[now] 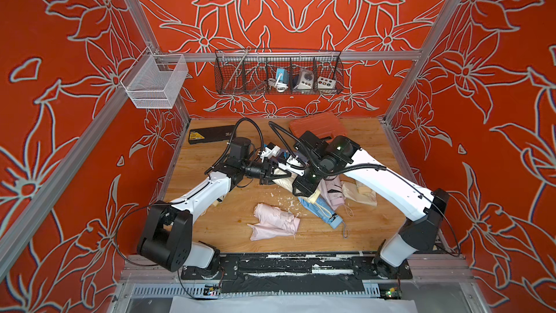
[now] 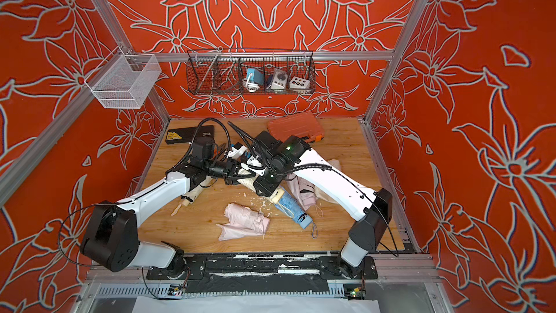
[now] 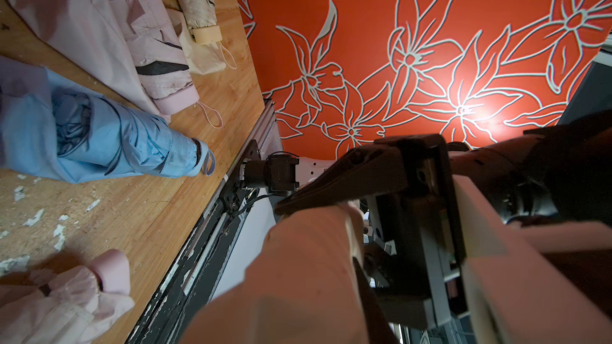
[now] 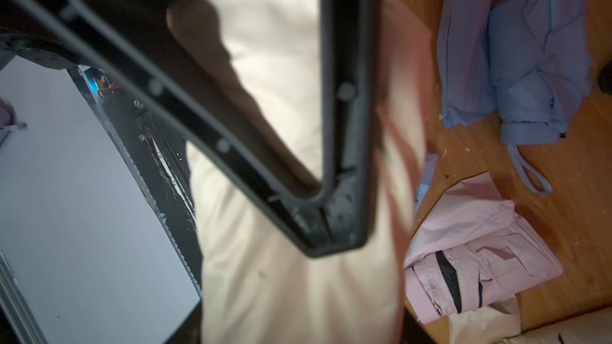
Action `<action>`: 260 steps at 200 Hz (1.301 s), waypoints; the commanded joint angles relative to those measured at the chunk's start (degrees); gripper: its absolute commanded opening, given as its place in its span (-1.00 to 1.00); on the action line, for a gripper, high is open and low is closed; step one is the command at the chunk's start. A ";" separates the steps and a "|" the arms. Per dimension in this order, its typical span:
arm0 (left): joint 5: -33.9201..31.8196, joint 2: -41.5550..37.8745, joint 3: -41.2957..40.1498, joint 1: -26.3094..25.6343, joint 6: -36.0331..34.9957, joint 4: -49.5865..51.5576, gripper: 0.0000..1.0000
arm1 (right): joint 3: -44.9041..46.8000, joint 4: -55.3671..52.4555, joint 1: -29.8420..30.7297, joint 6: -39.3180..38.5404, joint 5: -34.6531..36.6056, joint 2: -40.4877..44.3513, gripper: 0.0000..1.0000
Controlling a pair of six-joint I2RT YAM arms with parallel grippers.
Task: Take umbrellas out of sleeves
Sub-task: Pick up the umbrella from the center of the board, then take out the umbrella from the umbrella sleeve.
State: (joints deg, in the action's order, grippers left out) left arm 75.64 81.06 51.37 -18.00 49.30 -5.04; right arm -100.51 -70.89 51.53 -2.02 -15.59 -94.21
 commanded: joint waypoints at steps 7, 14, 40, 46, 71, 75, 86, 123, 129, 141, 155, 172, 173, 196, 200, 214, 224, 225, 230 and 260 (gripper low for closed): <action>-0.35 1.68 0.78 0.80 -0.49 -1.40 -0.60 | -2.82 1.18 -1.82 4.00 1.80 3.58 0.46; -0.60 2.11 1.21 1.26 0.03 -1.76 -0.60 | -2.32 1.95 -2.94 5.99 1.51 4.66 0.48; -2.06 3.88 2.50 3.27 4.28 -6.49 -0.62 | 1.43 4.65 -12.47 18.67 -3.86 10.15 0.49; -2.29 4.36 2.60 3.61 6.12 -8.68 -0.62 | 3.29 6.12 -14.79 22.21 -6.11 11.84 0.49; -3.79 5.84 1.61 4.61 17.09 -22.01 -0.63 | 13.80 14.81 -22.13 37.02 -14.87 18.99 0.49; -4.35 6.01 1.39 4.75 18.76 -24.01 -0.63 | 15.75 16.36 -23.25 39.29 -16.48 20.06 0.49; -6.39 6.13 0.81 5.37 22.35 -27.81 -0.63 | 21.25 21.56 -25.57 45.40 -20.26 23.34 0.47; -9.34 7.21 -2.60 6.30 32.44 -39.57 -0.63 | 39.12 45.11 -28.56 62.62 -31.28 29.93 0.33; -9.36 7.21 -2.84 6.30 32.99 -40.23 -0.63 | 41.23 49.39 -28.55 65.02 -33.18 29.74 0.29; -9.29 7.20 -2.99 6.31 32.83 -39.99 -0.63 | 43.71 54.56 -28.47 68.09 -35.09 29.43 0.23; -9.03 6.97 -3.23 6.31 32.11 -39.11 -0.63 | 43.79 56.21 -28.56 67.96 -34.52 29.28 0.20; -8.93 6.51 -3.92 6.31 31.30 -37.95 -0.63 | 43.31 58.02 -28.48 68.33 -35.08 28.01 0.19; -8.93 6.50 -3.96 6.31 31.30 -37.95 -0.63 | 43.26 58.04 -28.45 68.40 -35.14 27.93 0.19; -8.39 6.14 -4.70 6.31 31.25 -38.03 -0.63 | 43.75 59.36 -28.41 68.82 -35.78 25.99 0.19; -8.33 6.11 -4.70 6.31 31.21 -37.97 -0.63 | 43.95 59.73 -28.42 68.98 -35.61 25.85 0.19; -8.18 5.84 -4.98 6.30 31.20 -37.94 -0.63 | 44.52 61.29 -28.47 69.64 -35.27 25.37 0.17; -8.26 5.70 -5.22 6.31 31.21 -38.02 -0.63 | 44.59 61.95 -28.46 69.94 -35.46 24.91 0.14; -8.24 5.69 -5.23 6.31 31.21 -38.03 -0.63 | 44.60 62.07 -28.44 69.95 -35.46 24.85 0.14; -8.28 5.67 -5.32 6.31 31.29 -38.03 -0.63 | 44.69 62.36 -28.41 70.12 -35.39 24.70 0.12; -8.30 5.48 -5.31 6.31 31.63 -38.67 -0.63 | 45.75 62.75 -28.47 70.63 -34.77 24.58 0.06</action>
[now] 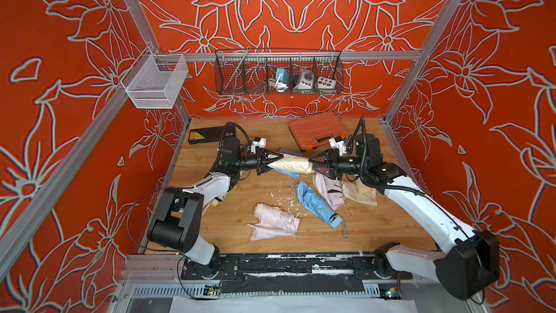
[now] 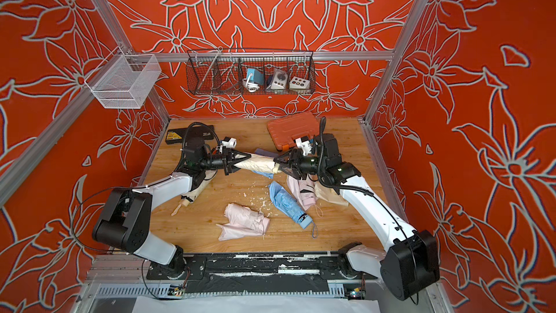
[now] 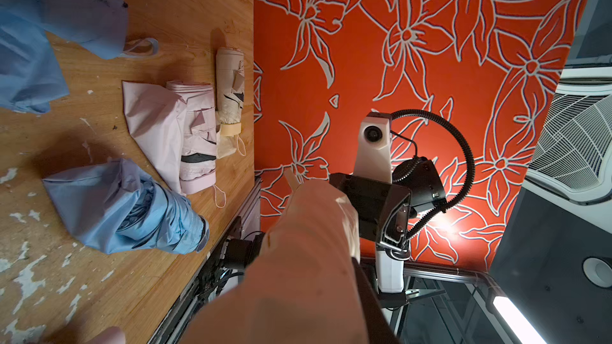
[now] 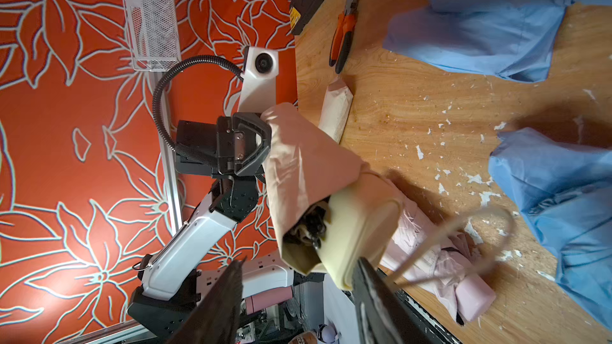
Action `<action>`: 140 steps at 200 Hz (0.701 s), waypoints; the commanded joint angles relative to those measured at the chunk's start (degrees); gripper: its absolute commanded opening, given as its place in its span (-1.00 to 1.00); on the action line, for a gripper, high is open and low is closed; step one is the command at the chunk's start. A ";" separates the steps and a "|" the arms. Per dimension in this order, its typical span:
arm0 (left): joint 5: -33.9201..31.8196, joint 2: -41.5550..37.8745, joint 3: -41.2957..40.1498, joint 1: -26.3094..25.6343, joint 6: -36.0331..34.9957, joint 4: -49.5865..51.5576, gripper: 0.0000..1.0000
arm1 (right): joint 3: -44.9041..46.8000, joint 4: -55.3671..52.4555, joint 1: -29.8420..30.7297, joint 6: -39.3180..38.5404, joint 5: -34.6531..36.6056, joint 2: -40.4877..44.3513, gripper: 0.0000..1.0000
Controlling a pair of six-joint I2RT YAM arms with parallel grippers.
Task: Take umbrellas out of sleeves
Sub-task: Take out the umbrella from the umbrella sleeve.
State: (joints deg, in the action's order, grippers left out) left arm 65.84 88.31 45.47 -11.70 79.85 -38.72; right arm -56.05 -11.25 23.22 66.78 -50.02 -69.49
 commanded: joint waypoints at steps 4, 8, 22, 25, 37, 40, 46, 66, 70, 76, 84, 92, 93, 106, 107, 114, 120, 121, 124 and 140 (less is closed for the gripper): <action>1.52 -1.81 0.54 0.01 1.17 -5.07 -0.63 | 1.56 3.38 -0.14 2.17 -0.30 -0.12 0.05; 1.48 -1.83 0.50 -0.01 1.25 -5.20 -0.63 | 1.91 3.83 -0.15 2.57 -0.26 -0.09 0.04; 1.40 -1.87 0.41 0.01 1.27 -5.23 -0.63 | 2.84 4.20 -0.14 3.63 0.23 0.22 0.03; 1.39 -1.91 0.42 0.00 1.27 -5.28 -0.63 | 2.86 4.01 -0.15 3.68 0.52 0.36 0.02; 1.22 -1.98 0.34 0.01 1.43 -5.56 -0.63 | 2.88 1.27 -0.15 3.33 1.76 0.89 0.00; 1.15 -1.99 0.32 0.01 1.49 -5.65 -0.63 | 2.80 0.44 -0.13 3.21 2.07 0.95 0.00; 1.13 -1.89 0.44 0.01 1.60 -5.83 -0.63 | 2.63 -1.51 -0.12 2.90 2.71 1.27 0.00; 0.91 -1.82 0.63 0.02 1.53 -5.95 -0.63 | 2.43 -6.50 -0.13 2.33 4.57 2.35 0.00; 0.91 -1.76 0.67 0.01 1.58 -5.94 -0.63 | 2.77 -6.18 -0.14 2.62 4.66 2.63 0.00; 0.96 -1.64 0.67 0.00 1.53 -5.92 -0.63 | 3.38 -5.51 -0.15 3.24 4.60 2.96 0.00; 1.11 -1.63 0.67 0.01 1.53 -5.76 -0.63 | 4.19 -3.81 -0.13 4.33 4.33 3.28 0.00; 1.21 -1.65 0.66 -0.04 1.53 -5.83 -0.63 | 4.90 -1.76 -0.12 5.35 3.74 3.27 0.00; 1.21 -1.65 0.62 -0.06 1.53 -5.84 -0.63 | 4.99 -1.50 -0.16 5.49 3.68 3.25 0.00; 1.39 -1.81 0.61 -0.12 1.45 -5.76 -0.63 | 5.32 -0.17 -0.15 6.33 3.27 2.85 0.00; 1.39 -1.82 0.59 -0.09 1.45 -5.76 -0.63 | 5.33 -0.09 -0.13 6.38 3.27 2.82 0.00; 1.47 -1.82 0.52 -0.16 1.44 -5.69 -0.63 | 5.34 0.82 -0.19 6.51 3.05 2.56 0.01; 1.61 -1.90 0.48 -0.25 1.40 -5.67 -0.63 | 5.33 1.73 -0.13 6.81 2.78 2.31 0.00; 1.63 -1.91 0.49 -0.25 1.38 -5.62 -0.63 | 5.33 1.96 -0.16 6.88 2.71 2.28 0.01; 1.64 -1.89 0.42 -0.33 1.36 -5.66 -0.63 | 5.32 2.34 -0.11 7.03 2.61 2.18 0.01; 1.79 -1.97 0.37 -0.51 1.36 -5.62 -0.63 | 5.21 3.48 -0.11 7.57 2.06 1.41 0.00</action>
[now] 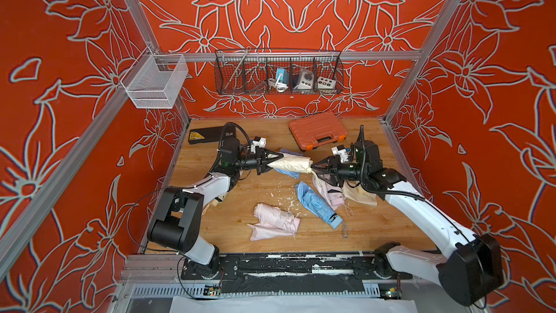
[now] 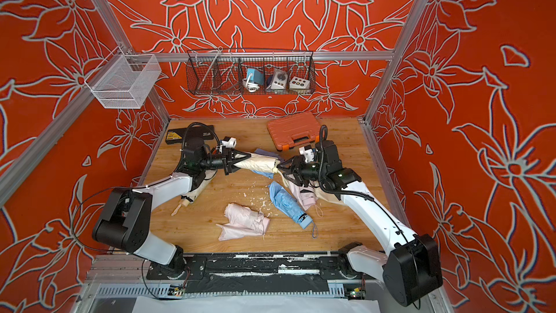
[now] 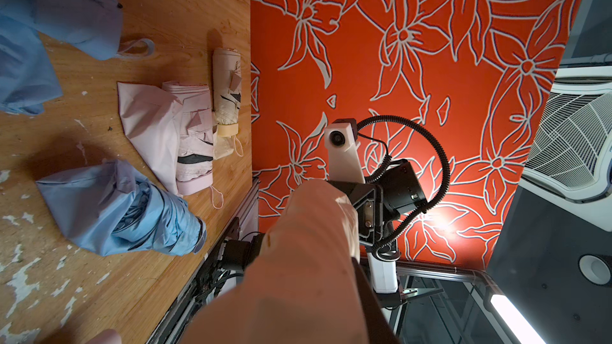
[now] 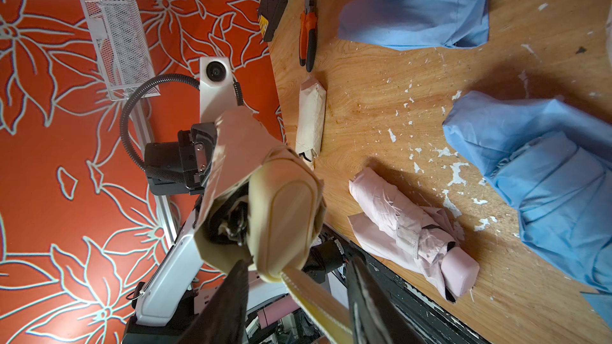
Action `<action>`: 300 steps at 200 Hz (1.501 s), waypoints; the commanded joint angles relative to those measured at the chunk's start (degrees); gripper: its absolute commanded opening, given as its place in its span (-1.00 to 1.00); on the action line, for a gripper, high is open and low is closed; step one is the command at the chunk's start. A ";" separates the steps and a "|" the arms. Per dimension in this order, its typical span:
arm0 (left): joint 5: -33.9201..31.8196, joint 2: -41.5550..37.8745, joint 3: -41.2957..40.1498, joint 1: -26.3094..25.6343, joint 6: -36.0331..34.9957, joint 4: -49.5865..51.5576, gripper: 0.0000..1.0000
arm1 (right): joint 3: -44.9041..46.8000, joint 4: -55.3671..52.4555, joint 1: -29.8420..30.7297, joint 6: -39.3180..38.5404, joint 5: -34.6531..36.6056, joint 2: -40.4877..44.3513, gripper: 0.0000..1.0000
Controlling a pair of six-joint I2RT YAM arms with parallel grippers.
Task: Take umbrellas out of sleeves
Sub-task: Take out the umbrella from the umbrella sleeve.
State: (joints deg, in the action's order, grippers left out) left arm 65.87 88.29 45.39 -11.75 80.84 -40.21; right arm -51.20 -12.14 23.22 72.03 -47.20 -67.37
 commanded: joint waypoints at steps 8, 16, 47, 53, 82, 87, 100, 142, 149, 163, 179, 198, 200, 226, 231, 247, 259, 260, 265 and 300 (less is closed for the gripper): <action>1.90 -2.05 0.45 -0.54 0.29 -4.01 -0.63 | 0.10 4.83 -0.08 2.41 -0.77 -1.02 0.00; 1.90 -2.05 0.41 -0.64 0.24 -3.91 -0.63 | 0.03 5.24 -0.12 2.63 -0.79 -1.25 0.00; 2.07 -2.31 0.33 -0.73 -0.59 -2.95 -0.63 | 0.29 8.09 -0.04 4.25 -1.20 -2.27 -0.02; 2.07 -2.33 0.32 -0.73 -0.52 -2.90 -0.63 | 0.39 8.48 -0.09 4.57 -1.37 -2.48 -0.02; 2.16 -2.37 0.40 -0.87 -0.68 -2.86 -0.63 | 0.57 9.59 -0.01 5.30 -1.67 -2.59 -0.06; 2.17 -2.38 0.34 -0.87 -0.68 -2.86 -0.63 | 0.66 9.75 0.03 5.36 -1.81 -2.67 -0.06; 2.17 -2.51 0.41 -0.91 -0.60 -2.89 -0.63 | 0.83 10.03 0.04 5.61 -2.14 -2.89 -0.07; 2.09 -2.59 0.28 -1.22 0.15 -3.89 -0.63 | 2.92 11.69 0.14 7.16 -2.51 -2.91 -0.06; 2.04 -2.59 0.23 -1.24 0.27 -4.07 -0.63 | 2.94 11.53 0.15 7.08 -2.49 -2.91 -0.06; 2.03 -2.60 0.19 -1.34 0.29 -4.10 -0.63 | 2.94 11.57 0.15 7.07 -2.47 -2.94 -0.06; 1.99 -2.68 0.05 -1.43 0.31 -4.07 -0.63 | 2.86 12.08 0.20 7.24 -2.63 -3.11 -0.07; 2.03 -2.77 -0.02 -1.57 0.36 -4.17 -0.63 | 2.85 12.53 0.33 7.38 -3.05 -3.54 -0.08; 2.00 -2.77 0.03 -1.53 0.41 -4.18 -0.63 | 2.92 12.61 0.33 7.41 -3.11 -3.60 -0.09; 2.00 -2.55 -0.02 -1.61 1.25 -5.39 -0.63 | 4.10 14.50 0.51 8.80 -3.25 -4.00 -0.15; 1.99 -2.55 -0.02 -1.61 1.27 -5.40 -0.63 | 4.30 15.17 0.56 9.12 -3.21 -3.99 -0.14; 1.99 -2.43 -0.11 -1.72 1.25 -5.41 -0.63 | 4.47 15.83 0.59 9.36 -3.30 -4.08 -0.14; 2.08 -2.49 -0.17 -1.78 1.08 -5.18 -0.63 | 4.22 16.24 0.75 9.42 -3.77 -4.35 -0.13; 2.08 -2.50 -0.19 -1.78 1.03 -5.16 -0.63 | 4.24 16.26 0.76 9.43 -3.81 -4.39 -0.13; 2.07 -2.50 -0.14 -1.79 0.99 -5.10 -0.63 | 4.23 16.64 0.81 9.65 -4.15 -4.57 -0.12; 2.03 -2.06 0.05 -1.79 0.90 -5.06 -0.63 | 4.83 20.47 1.90 12.08 -6.44 -6.28 -0.10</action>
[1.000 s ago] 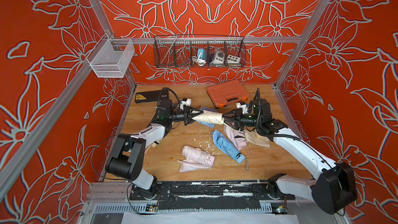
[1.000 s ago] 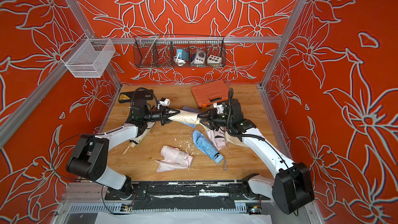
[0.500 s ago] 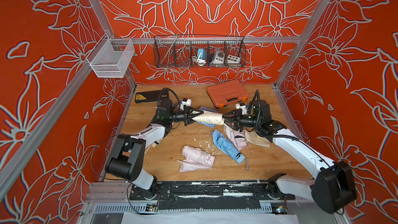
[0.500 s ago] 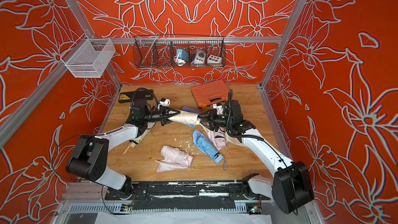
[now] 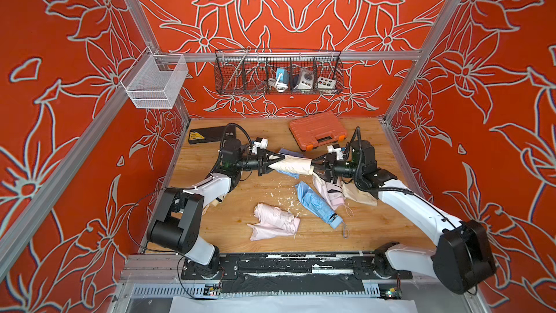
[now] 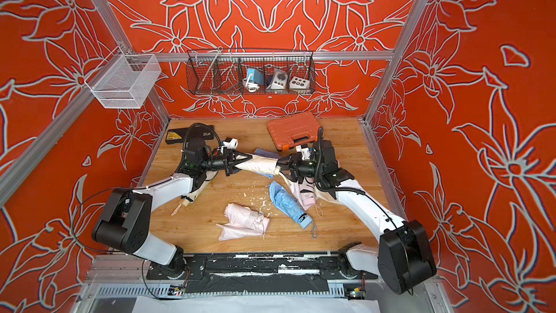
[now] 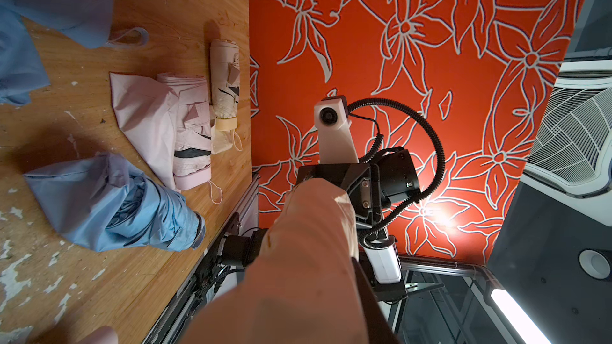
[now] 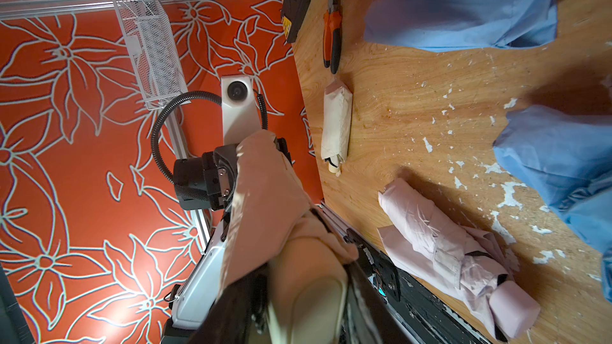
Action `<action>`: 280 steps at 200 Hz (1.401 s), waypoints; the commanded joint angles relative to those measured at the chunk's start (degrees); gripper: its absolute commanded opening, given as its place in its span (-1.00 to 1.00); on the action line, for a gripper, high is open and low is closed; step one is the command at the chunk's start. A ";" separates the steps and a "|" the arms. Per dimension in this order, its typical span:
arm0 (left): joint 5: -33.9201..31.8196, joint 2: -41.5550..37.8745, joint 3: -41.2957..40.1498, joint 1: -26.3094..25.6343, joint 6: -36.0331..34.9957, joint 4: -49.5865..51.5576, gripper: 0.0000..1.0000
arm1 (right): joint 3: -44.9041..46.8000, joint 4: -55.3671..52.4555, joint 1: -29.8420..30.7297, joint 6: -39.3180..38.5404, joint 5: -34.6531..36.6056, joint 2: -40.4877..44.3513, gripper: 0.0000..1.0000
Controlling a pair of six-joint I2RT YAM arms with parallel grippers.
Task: Take umbrellas out of sleeves
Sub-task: Take out the umbrella from the umbrella sleeve.
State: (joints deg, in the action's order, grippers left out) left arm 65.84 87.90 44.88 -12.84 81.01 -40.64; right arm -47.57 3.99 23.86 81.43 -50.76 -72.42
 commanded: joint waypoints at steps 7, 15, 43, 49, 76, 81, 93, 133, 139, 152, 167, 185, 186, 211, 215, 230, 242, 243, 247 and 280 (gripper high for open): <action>2.10 -1.61 0.71 -0.69 0.70 -4.58 -0.63 | 1.50 5.11 1.33 3.10 -3.01 -1.24 -0.11; 2.10 -1.59 0.73 -0.68 0.57 -4.53 -0.63 | 1.68 5.41 1.45 3.30 -2.78 -1.14 -0.12; 2.18 -1.63 0.73 -0.69 -0.74 -2.88 -0.63 | 1.38 5.72 1.45 3.50 -2.75 -1.00 -0.19; 2.19 -1.57 0.73 -0.69 -0.85 -2.69 -0.63 | 1.35 5.93 1.45 3.57 -2.84 -1.09 -0.21; 2.35 -1.49 0.91 -0.78 -0.94 -2.68 -0.63 | 1.22 7.45 1.53 4.10 -3.29 -1.95 -0.19; 2.42 -1.42 0.98 -0.78 -1.03 -2.51 -0.63 | 1.23 7.79 1.54 4.25 -3.46 -2.10 -0.16; 2.58 -1.33 1.11 -0.87 -1.21 -2.42 -0.63 | 1.15 8.77 1.76 4.62 -3.80 -2.71 -0.11; 2.85 -0.97 1.26 -0.87 -1.47 -2.34 -0.63 | 0.62 10.52 2.36 4.98 -4.53 -4.04 -0.19; 2.88 -0.85 1.28 -0.87 -1.47 -2.27 -0.63 | 0.59 10.51 2.40 4.97 -4.44 -3.91 -0.26; 2.89 -0.86 1.35 -0.87 -1.72 -1.82 -0.63 | 0.69 10.52 2.39 4.82 -4.24 -3.75 -0.44; 2.80 -0.75 1.52 -0.87 -2.49 -0.91 -0.63 | 0.87 10.53 2.41 4.63 -4.26 -3.48 -0.62; 2.88 -0.65 1.70 -0.70 -3.37 0.35 -0.62 | 1.24 10.02 2.42 4.28 -4.27 -2.88 -0.73; 2.88 -0.59 1.70 -0.69 -3.43 0.37 -0.62 | 1.29 10.01 2.42 4.27 -4.26 -2.85 -0.74; 3.16 -0.48 2.13 -0.18 -5.36 3.06 -0.33 | 1.77 9.63 2.29 3.32 -4.19 -1.90 -0.80; 3.15 -0.48 2.29 -0.09 -5.92 3.82 -0.28 | 1.88 9.63 2.31 3.23 -4.17 -1.78 -0.84; 3.15 -0.82 2.82 0.43 -8.43 7.00 -0.02 | 1.95 9.73 2.20 2.95 -4.08 -1.43 -0.88; 3.00 -1.26 3.40 0.70 -10.93 10.17 0.13 | 1.62 9.63 2.08 2.56 -4.32 -1.39 -0.88; 2.99 -1.25 3.47 0.71 -11.12 10.42 0.14 | 1.57 9.68 2.03 2.49 -4.38 -1.40 -0.89; 3.02 -1.43 3.66 0.79 -12.05 11.51 0.20 | 1.34 9.68 2.00 2.36 -4.50 -1.40 -0.88; 2.73 -3.08 4.11 2.28 -17.75 18.76 0.53 | -1.26 7.74 1.89 -0.03 -5.82 -1.98 -0.89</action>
State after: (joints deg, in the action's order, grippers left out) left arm 67.29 87.61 47.62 -11.86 69.56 -27.44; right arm -46.11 11.73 25.43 83.79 -53.47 -75.22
